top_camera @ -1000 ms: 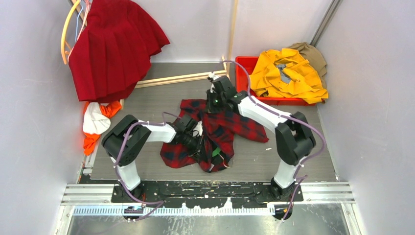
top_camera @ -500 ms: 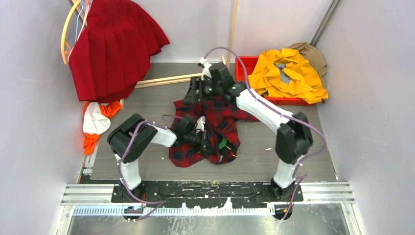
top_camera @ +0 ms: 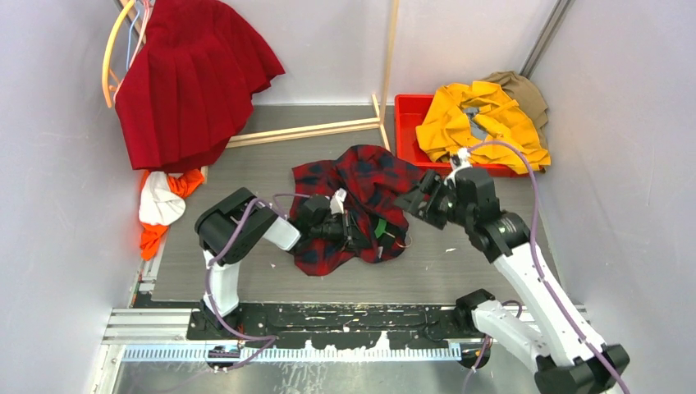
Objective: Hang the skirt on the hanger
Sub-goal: Adjust the skirt on the hanger.
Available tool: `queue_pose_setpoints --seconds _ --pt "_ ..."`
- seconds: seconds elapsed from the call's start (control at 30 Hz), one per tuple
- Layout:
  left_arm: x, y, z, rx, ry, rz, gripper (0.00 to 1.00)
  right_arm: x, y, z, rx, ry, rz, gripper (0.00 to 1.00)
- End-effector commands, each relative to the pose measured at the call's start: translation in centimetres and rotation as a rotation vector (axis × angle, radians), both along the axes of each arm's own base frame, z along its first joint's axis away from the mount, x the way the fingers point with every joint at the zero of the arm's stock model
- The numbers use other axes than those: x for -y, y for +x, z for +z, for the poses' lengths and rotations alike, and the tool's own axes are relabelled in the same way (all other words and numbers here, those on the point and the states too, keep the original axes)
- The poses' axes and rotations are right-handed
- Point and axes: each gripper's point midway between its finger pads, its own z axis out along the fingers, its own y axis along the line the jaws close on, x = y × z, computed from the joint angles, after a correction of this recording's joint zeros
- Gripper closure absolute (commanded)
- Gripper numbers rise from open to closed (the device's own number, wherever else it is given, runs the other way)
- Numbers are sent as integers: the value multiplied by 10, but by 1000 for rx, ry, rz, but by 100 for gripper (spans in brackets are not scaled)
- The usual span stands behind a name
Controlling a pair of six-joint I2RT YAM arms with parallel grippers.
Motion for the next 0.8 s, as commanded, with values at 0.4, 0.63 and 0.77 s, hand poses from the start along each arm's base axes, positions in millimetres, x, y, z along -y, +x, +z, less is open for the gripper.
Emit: queue_pose_setpoints --seconds 0.4,0.63,0.77 --pt "9 32 -3 -53 -89 207 100 41 -69 -132 -359 165 -378 50" --pt "10 30 1 -48 -104 197 100 39 -42 -161 -343 202 -448 56" --pt "9 28 4 -48 -114 191 100 39 -23 -166 -314 170 -466 57"
